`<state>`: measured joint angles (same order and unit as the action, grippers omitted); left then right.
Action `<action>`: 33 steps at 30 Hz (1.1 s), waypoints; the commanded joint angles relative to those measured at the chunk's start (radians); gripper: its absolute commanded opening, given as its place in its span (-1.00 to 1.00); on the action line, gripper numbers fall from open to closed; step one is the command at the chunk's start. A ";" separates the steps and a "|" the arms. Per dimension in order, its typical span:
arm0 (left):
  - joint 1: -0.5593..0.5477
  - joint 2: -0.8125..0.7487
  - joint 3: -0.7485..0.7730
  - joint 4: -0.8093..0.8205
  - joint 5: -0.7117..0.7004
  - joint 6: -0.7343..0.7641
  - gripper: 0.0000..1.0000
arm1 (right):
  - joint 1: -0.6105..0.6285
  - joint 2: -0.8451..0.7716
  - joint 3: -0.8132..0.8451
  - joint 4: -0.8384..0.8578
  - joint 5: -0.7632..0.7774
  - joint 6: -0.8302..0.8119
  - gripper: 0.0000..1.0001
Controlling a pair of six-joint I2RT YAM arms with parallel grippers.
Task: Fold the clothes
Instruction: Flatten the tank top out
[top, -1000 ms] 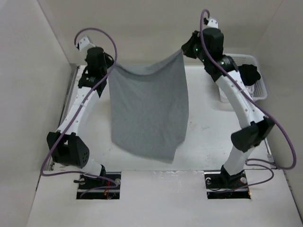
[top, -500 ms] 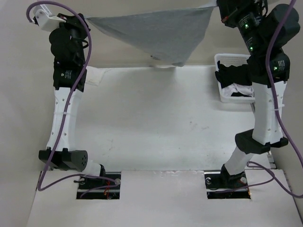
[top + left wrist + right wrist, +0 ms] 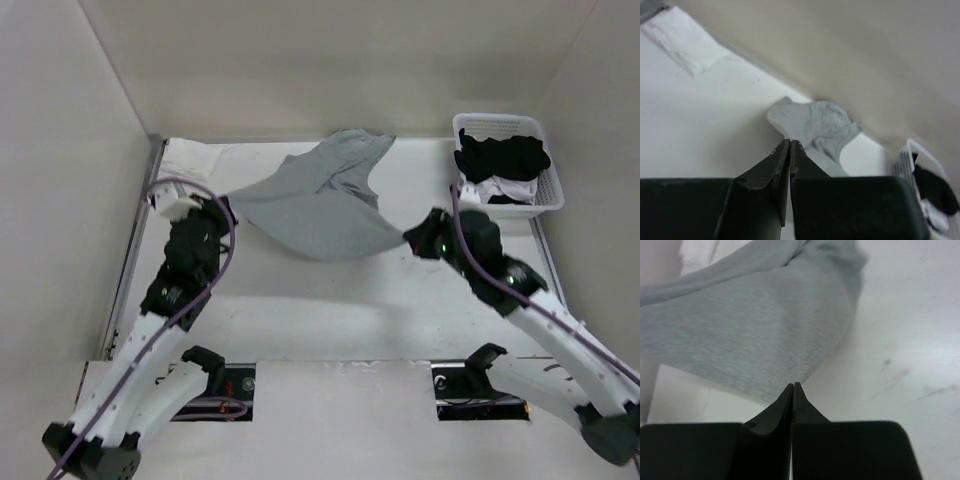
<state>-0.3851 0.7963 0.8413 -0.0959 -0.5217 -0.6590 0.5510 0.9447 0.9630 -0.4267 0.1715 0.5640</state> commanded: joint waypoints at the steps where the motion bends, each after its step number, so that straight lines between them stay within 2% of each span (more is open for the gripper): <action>1: -0.108 -0.262 -0.138 -0.149 -0.170 -0.034 -0.99 | 0.179 -0.254 -0.205 0.034 0.059 0.161 -1.00; 3: -0.155 -0.412 -0.159 -0.327 -0.225 -0.094 -0.98 | 0.322 -0.378 -0.312 -0.062 0.066 0.256 -1.00; 6: -0.195 -0.555 -0.096 -0.525 -0.255 -0.106 -0.98 | 0.517 -0.527 -0.368 -0.231 0.088 0.413 -1.00; 9: -0.202 -0.623 -0.064 -0.597 -0.233 -0.113 -0.96 | 0.704 -0.635 -0.321 -0.384 0.245 0.539 -1.00; 12: -0.196 -0.585 -0.012 -0.550 -0.192 -0.093 -0.96 | 0.810 -0.620 -0.155 -0.452 0.436 0.512 -1.00; 16: -0.189 -0.448 0.125 -0.333 -0.141 0.059 -0.96 | 0.801 -0.448 0.107 -0.391 0.540 0.248 -1.00; 19: -0.189 -0.384 0.162 -0.286 -0.124 0.090 -0.95 | 0.784 -0.322 0.216 -0.354 0.583 0.128 -1.00; 22: -0.189 -0.381 0.118 -0.311 -0.127 0.079 -0.94 | 0.731 -0.267 0.197 -0.347 0.562 0.116 -1.00; 27: -0.177 -0.364 0.103 -0.289 -0.147 0.101 -0.92 | 0.649 -0.307 0.097 -0.288 0.487 0.128 -1.00; 29: -0.177 -0.291 0.142 -0.225 -0.138 0.117 -0.93 | 0.591 -0.287 0.152 -0.247 0.461 0.071 -1.00; 33: -0.171 -0.073 0.212 0.000 -0.101 0.125 -0.93 | 0.449 -0.144 0.311 -0.082 0.366 -0.106 -1.00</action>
<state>-0.5667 0.5785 0.9867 -0.3237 -0.6567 -0.5671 1.0752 0.7319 1.1450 -0.7174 0.6048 0.6102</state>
